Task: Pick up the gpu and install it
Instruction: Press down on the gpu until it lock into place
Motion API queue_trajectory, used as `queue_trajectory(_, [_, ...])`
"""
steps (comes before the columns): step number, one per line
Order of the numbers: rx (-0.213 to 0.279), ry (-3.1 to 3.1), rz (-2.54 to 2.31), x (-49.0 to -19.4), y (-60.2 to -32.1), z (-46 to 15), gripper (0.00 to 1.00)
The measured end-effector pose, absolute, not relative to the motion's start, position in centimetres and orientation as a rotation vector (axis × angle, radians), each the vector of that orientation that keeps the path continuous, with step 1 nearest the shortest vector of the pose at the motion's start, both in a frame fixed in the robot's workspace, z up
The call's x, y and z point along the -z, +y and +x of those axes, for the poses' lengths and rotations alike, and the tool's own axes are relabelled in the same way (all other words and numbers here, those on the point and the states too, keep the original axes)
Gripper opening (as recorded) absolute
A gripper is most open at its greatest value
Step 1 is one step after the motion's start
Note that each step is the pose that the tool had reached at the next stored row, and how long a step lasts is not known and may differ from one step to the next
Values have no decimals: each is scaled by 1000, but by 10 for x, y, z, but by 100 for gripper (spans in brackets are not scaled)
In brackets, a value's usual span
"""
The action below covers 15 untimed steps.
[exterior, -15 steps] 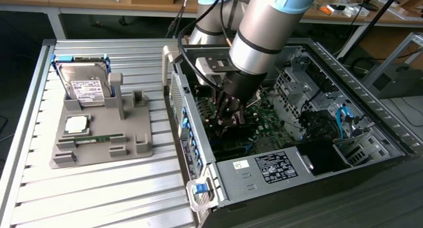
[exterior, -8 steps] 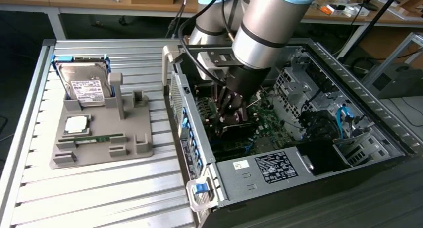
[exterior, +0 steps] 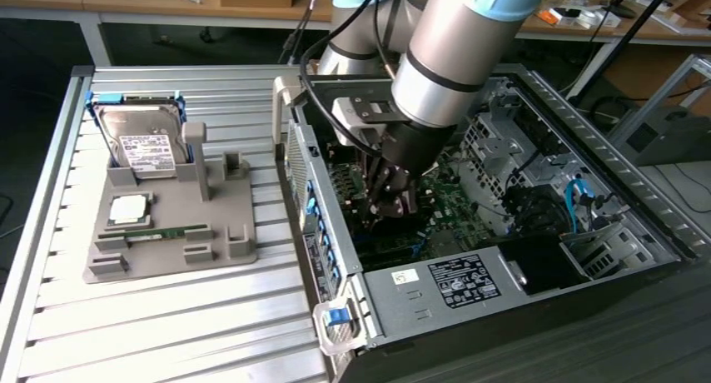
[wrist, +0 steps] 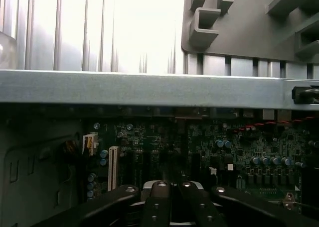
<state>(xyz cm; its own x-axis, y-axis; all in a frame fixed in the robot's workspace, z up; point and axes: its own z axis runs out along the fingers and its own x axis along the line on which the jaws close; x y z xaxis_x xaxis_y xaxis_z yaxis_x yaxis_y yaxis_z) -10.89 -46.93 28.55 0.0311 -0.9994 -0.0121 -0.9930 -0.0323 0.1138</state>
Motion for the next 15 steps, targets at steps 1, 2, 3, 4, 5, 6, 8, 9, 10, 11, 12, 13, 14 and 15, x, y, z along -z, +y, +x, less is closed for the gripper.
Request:
queue_trajectory(1, [136, -2132, 2201, -284, -469, -109, 11])
queue_trajectory(2, [136, -2132, 2201, -282, -469, -109, 11])
queue_trajectory(3, [136, -2132, 2201, -281, -469, -110, 11])
queue_trajectory(4, [136, -2132, 2201, -280, -469, -112, 11])
queue_trajectory(5, [136, -2132, 2201, -279, -469, -113, 11])
queue_trajectory(6, [136, -2132, 2201, -278, -469, -114, 11])
queue_trajectory(8, [136, -2132, 2201, -276, -469, -116, 11])
queue_trajectory(9, [136, -2132, 2201, -275, -469, -116, 11])
queue_trajectory(10, [136, -2132, 2202, -275, -469, -116, 11])
queue_trajectory(11, [136, -2132, 2202, -274, -469, -116, 11])
queue_trajectory(12, [136, -2132, 2202, -274, -469, -116, 11])
queue_trajectory(13, [136, -2132, 2202, -273, -469, -116, 11])
queue_trajectory(14, [135, -2131, 2202, -273, -469, -116, 11])
queue_trajectory(15, [135, -2131, 2202, -273, -469, -117, 11])
